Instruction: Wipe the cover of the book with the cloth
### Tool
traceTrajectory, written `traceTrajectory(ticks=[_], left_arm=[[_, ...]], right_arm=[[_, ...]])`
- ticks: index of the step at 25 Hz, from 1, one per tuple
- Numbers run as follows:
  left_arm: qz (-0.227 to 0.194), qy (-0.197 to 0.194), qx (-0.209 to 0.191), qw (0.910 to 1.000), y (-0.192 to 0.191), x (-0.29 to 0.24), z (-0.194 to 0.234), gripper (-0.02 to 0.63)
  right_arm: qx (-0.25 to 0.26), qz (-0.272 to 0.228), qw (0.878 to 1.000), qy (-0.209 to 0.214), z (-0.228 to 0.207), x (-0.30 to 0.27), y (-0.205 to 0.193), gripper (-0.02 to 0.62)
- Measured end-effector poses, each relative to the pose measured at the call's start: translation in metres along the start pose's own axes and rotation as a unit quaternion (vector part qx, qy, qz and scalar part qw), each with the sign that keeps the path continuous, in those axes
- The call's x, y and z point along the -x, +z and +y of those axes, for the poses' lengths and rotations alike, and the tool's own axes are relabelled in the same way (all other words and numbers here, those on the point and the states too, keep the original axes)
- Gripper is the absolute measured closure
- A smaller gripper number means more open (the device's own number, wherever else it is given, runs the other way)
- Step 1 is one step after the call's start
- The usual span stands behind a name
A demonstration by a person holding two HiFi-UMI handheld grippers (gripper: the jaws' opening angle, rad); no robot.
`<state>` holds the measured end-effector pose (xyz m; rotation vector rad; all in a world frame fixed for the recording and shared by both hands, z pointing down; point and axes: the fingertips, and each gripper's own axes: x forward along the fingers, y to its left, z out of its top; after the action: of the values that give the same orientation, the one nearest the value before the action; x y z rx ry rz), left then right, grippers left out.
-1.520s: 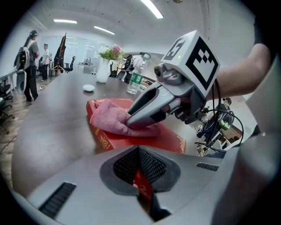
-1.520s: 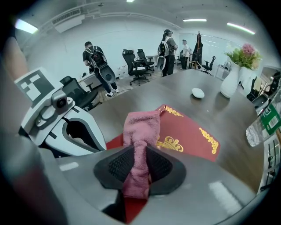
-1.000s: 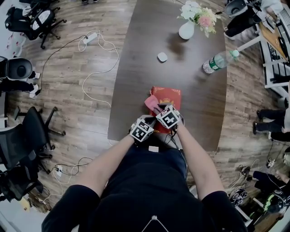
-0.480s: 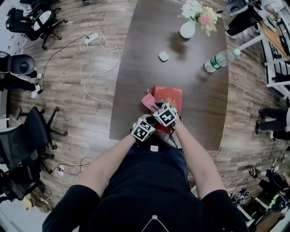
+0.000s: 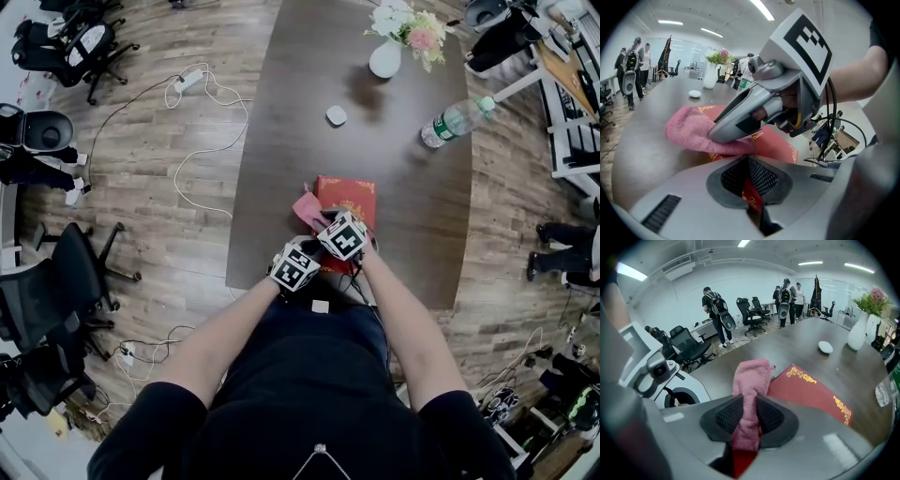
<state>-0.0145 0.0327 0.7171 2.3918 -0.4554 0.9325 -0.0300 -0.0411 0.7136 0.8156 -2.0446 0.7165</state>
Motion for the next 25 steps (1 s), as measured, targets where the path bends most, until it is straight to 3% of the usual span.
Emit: traceTrajectory(ticks=[25], left_arm=[[0.0,0.011,0.003,0.9999,-0.001,0.001,0.002,0.611]], right_arm=[[-0.006,0.013,0.999,-0.036,-0.037,0.031,-0.044,0.5]])
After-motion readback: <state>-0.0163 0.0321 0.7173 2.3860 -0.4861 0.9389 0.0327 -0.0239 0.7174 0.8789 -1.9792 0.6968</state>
